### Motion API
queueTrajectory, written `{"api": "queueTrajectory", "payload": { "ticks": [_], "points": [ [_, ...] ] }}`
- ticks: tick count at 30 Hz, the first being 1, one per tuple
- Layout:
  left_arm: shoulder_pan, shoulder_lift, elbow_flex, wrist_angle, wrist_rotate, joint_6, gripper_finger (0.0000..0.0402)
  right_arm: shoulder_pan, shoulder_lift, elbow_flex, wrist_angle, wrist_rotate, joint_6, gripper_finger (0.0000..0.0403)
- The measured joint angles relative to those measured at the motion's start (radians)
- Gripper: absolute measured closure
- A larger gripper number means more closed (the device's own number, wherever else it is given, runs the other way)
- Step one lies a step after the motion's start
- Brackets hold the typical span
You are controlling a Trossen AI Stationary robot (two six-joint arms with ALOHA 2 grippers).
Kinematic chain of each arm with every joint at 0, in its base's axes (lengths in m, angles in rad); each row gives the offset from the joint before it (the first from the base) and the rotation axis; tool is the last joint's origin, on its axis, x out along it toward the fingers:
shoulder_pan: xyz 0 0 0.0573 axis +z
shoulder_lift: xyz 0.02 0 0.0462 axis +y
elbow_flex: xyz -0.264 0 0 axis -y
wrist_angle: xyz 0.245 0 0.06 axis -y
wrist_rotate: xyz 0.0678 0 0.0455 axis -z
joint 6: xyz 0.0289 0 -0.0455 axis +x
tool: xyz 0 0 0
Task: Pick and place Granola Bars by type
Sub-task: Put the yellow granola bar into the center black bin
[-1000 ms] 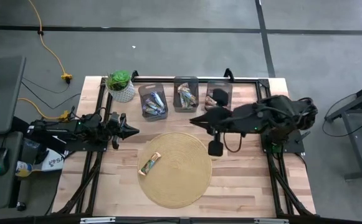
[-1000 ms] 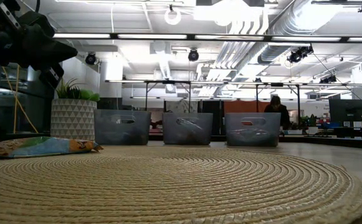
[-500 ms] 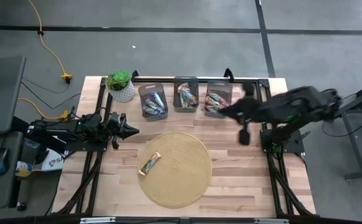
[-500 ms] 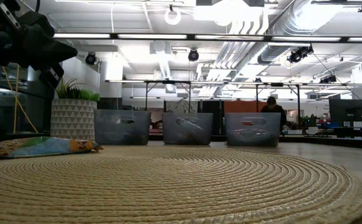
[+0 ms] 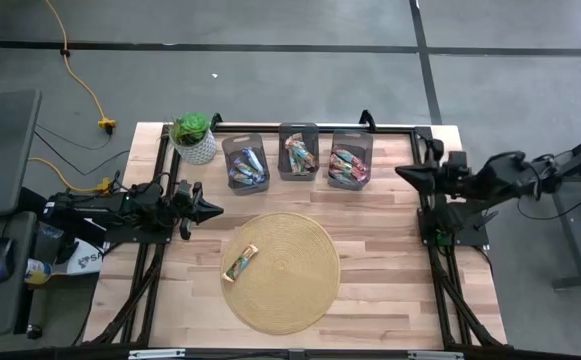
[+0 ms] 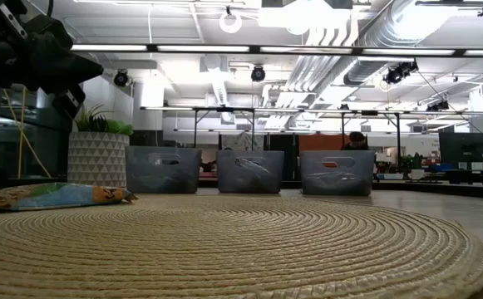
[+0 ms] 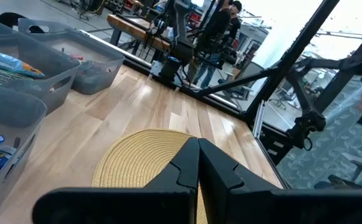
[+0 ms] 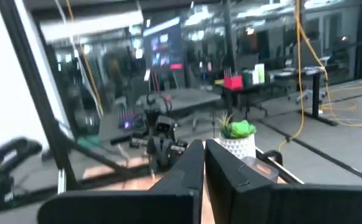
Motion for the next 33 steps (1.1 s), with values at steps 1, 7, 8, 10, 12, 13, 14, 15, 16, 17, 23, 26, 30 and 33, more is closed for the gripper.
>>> {"api": "queueTrajectory", "payload": {
  "ticks": [1, 7, 8, 10, 12, 13, 14, 15, 16, 17, 23, 26, 30, 33],
  "points": [
    [0.000, 0.000, 0.000, 0.000, 0.000, 0.000, 0.0401, -0.005, -0.049, -0.061, 0.044, 0.000, 0.003, 0.0402],
    [0.000, 0.000, 0.000, 0.003, -0.009, 0.000, 0.0401, -0.035, -0.286, -0.359, 0.216, 0.028, 0.051, 0.0402],
    [0.000, 0.000, 0.000, 0.004, -0.024, 0.000, 0.0401, -0.040, -0.317, -0.401, 0.234, 0.029, 0.066, 0.0402],
    [0.000, 0.000, 0.000, 0.009, -0.074, 0.000, 0.0401, -0.050, -0.374, -0.476, 0.262, 0.025, 0.095, 0.0402],
    [0.000, 0.000, 0.000, 0.016, -0.110, -0.007, 0.0401, -0.056, -0.423, -0.534, 0.300, 0.022, 0.124, 0.0402],
    [0.000, 0.000, 0.000, 0.019, -0.115, -0.008, 0.0401, -0.059, -0.444, -0.560, 0.310, 0.021, 0.136, 0.0402],
    [0.000, 0.000, 0.000, 0.024, -0.117, -0.007, 0.0401, -0.060, -0.462, -0.584, 0.312, 0.021, 0.149, 0.0402],
    [0.000, 0.000, -0.001, 0.030, -0.124, 0.000, 0.0401, -0.061, -0.477, -0.604, 0.311, 0.022, 0.156, 0.0402],
    [0.000, 0.000, -0.001, 0.037, -0.140, 0.009, 0.0401, -0.061, -0.490, -0.620, 0.312, 0.022, 0.165, 0.0402],
    [0.000, 0.000, -0.001, 0.041, -0.165, 0.012, 0.0401, -0.064, -0.500, -0.635, 0.322, 0.024, 0.173, 0.0403],
    [0.000, 0.000, -0.001, 0.066, -0.305, 0.014, 0.0401, -0.087, -0.488, -0.736, 0.431, 0.041, 0.210, 0.0403],
    [0.000, 0.000, -0.001, 0.062, -0.328, 0.020, 0.0401, -0.105, -0.488, -0.793, 0.509, 0.040, 0.212, 0.0403],
    [0.000, 0.000, -0.001, 0.056, -0.370, 0.030, 0.0401, -0.146, -0.483, -0.796, 0.494, 0.043, 0.211, 0.0403],
    [0.000, 0.000, -0.001, 0.049, -0.403, 0.031, 0.0401, -0.193, -0.484, -0.796, 0.483, 0.029, 0.146, 0.0403]
  ]
}}
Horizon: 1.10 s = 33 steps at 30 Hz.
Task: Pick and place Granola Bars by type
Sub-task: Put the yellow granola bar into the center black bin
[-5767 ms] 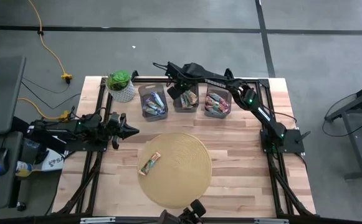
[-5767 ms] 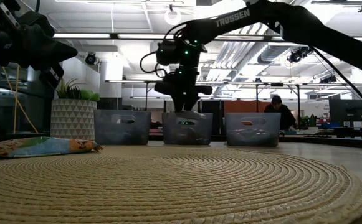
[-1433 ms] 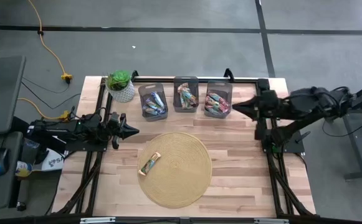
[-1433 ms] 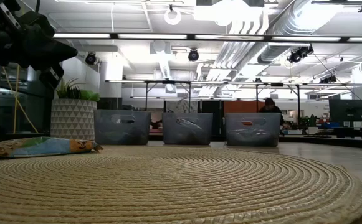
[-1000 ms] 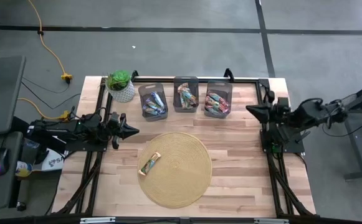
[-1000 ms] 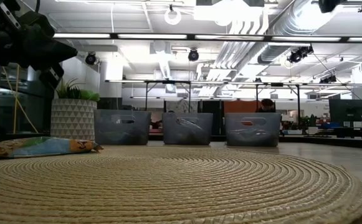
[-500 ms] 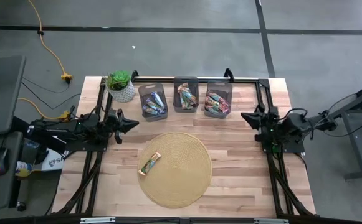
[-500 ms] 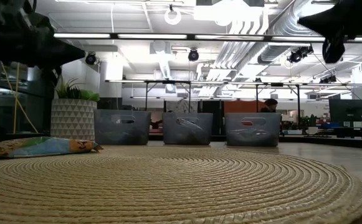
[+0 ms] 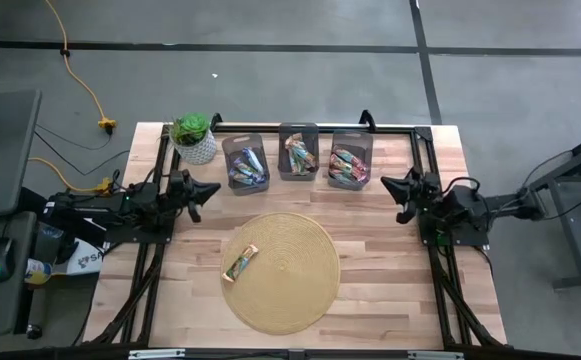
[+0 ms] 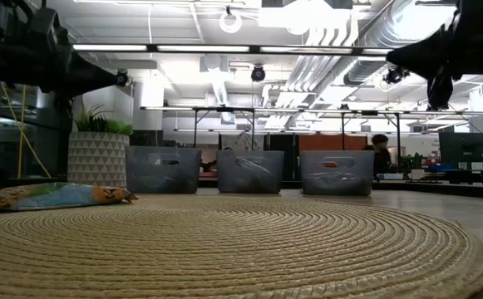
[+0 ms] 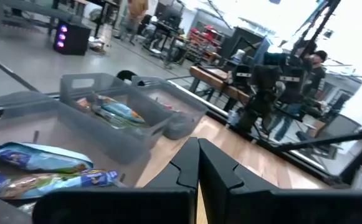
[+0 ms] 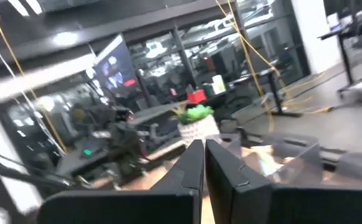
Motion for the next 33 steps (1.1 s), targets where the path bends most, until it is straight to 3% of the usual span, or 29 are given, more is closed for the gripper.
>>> {"api": "queueTrajectory", "payload": {
  "ticks": [3, 12, 17, 19, 27, 33],
  "points": [
    [0.000, 0.000, 0.001, -0.009, -0.016, 0.000, 0.0401, -0.055, 0.000, 0.000, -0.036, -0.047, -0.025, 0.0403],
    [0.000, 0.000, 0.002, -0.016, -0.016, 0.007, 0.0401, -0.180, 0.000, 0.000, -0.172, -0.338, 0.051, 0.0403],
    [0.000, 0.000, 0.002, -0.018, -0.015, 0.007, 0.0401, -0.186, 0.019, 0.001, -0.241, -0.563, -0.152, 0.0403],
    [0.000, 0.000, 0.002, -0.018, -0.015, 0.007, 0.0401, -0.186, 0.034, 0.002, -0.234, -0.608, -0.182, 0.0403],
    [0.000, 0.000, 0.002, -0.017, -0.015, 0.018, 0.0401, -0.184, 0.154, 0.002, -0.233, -0.633, -0.188, 0.0403],
    [0.000, 0.001, 0.076, -0.107, 0.032, 0.167, 0.0401, -0.184, 0.180, 0.000, -0.217, -0.630, -0.188, 0.0403]
  ]
}}
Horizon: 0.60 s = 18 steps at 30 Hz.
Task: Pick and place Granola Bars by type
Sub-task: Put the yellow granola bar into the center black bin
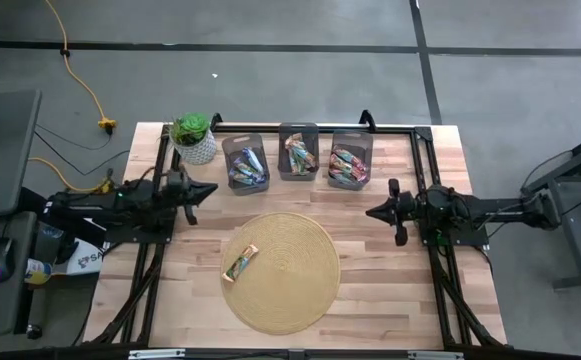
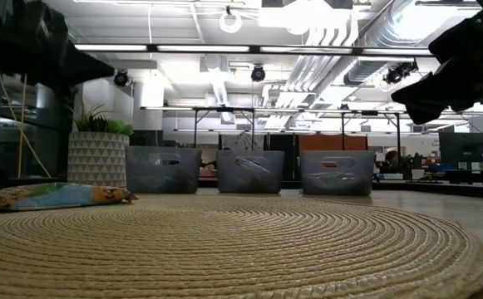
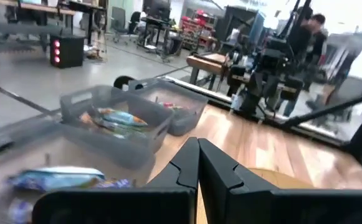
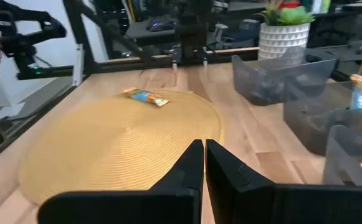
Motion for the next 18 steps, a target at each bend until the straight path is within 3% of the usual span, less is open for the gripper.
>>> {"api": "queueTrajectory", "payload": {
  "ticks": [6, 10, 18],
  "points": [
    [0.000, 0.042, 0.186, -0.388, 0.044, 0.045, 0.0401, 0.000, -0.001, 0.000, -0.007, 0.046, 0.000, 0.0403],
    [0.000, 0.130, 0.227, -0.384, 0.155, 0.028, 0.0401, 0.000, -0.001, 0.000, -0.009, 0.077, 0.009, 0.0403],
    [0.000, 0.462, 0.236, -0.357, 0.379, 0.019, 0.0401, 0.000, -0.001, 0.000, -0.005, 0.098, 0.034, 0.0403]
  ]
}}
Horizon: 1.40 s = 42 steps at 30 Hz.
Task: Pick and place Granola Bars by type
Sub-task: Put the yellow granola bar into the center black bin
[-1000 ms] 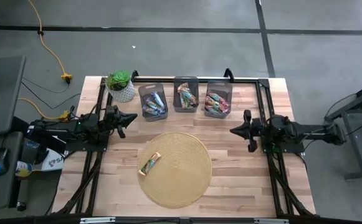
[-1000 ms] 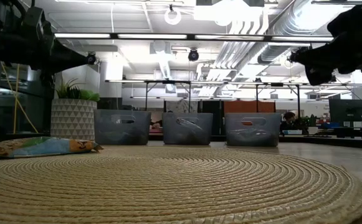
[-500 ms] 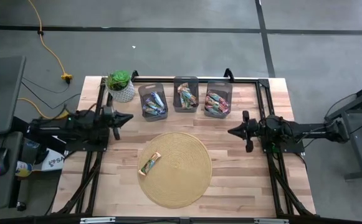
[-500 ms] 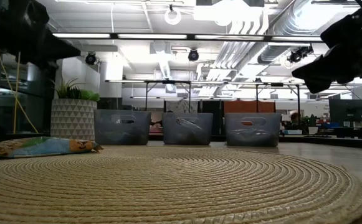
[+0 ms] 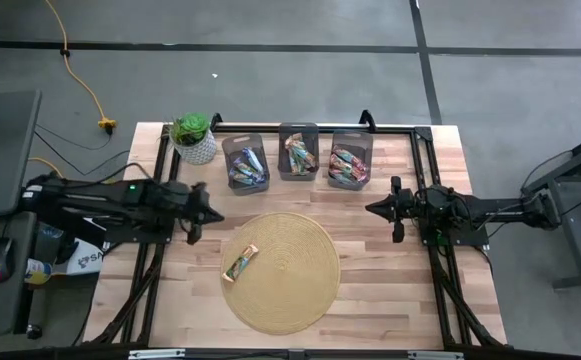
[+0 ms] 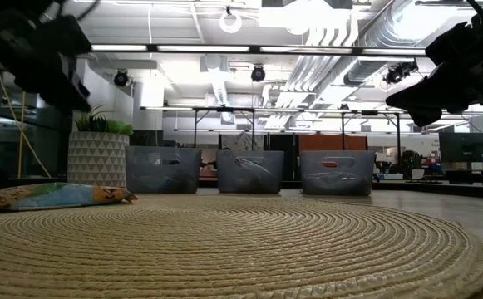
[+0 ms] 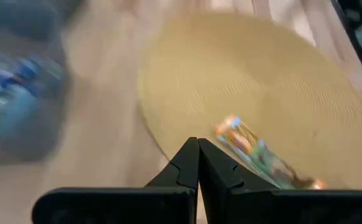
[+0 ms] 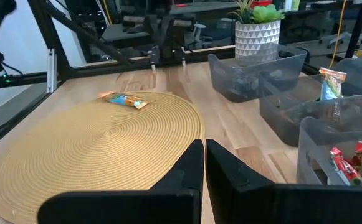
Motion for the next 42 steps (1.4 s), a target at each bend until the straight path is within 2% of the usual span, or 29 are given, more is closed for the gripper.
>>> {"api": "queueTrajectory", "payload": {
  "ticks": [5, 9, 13, 16, 20, 27, 32, 37, 42],
  "points": [
    [0.000, 0.193, 0.071, 0.025, 0.101, -0.141, 0.0401, 0.000, 0.000, 0.000, 0.000, 0.000, 0.000, 0.0403],
    [0.000, 0.332, 0.211, -0.071, 0.121, -0.315, 0.0401, 0.000, 0.000, 0.000, 0.000, 0.000, 0.000, 0.0403],
    [0.000, 0.479, 0.394, -0.289, 0.122, -0.490, 0.0401, 0.000, 0.000, 0.000, 0.000, 0.000, 0.001, 0.0403],
    [-0.003, 0.592, 0.526, -0.473, 0.125, -0.561, 0.0401, 0.000, 0.000, 0.000, 0.000, 0.000, 0.000, 0.0403],
    [-0.059, 0.716, 0.637, -0.614, 0.107, -0.693, 0.0401, 0.000, 0.000, 0.000, 0.000, 0.000, 0.001, 0.0403],
    [-0.210, 0.843, 0.679, -0.531, 0.073, -0.922, 0.0401, 0.000, 0.000, 0.000, 0.000, 0.000, 0.001, 0.0403],
    [-0.282, 0.919, 0.679, -0.489, 0.082, -0.989, 0.0392, 0.000, 0.000, 0.000, 0.000, 0.000, 0.001, 0.0403],
    [-0.329, 0.956, 0.679, -0.449, 0.123, -1.057, 0.0346, 0.000, 0.000, 0.000, 0.000, 0.000, 0.001, 0.0403],
    [-0.365, 0.958, 0.679, -0.404, 0.080, -1.102, 0.0283, 0.000, 0.000, 0.000, 0.001, 0.000, 0.001, 0.0403]
  ]
}}
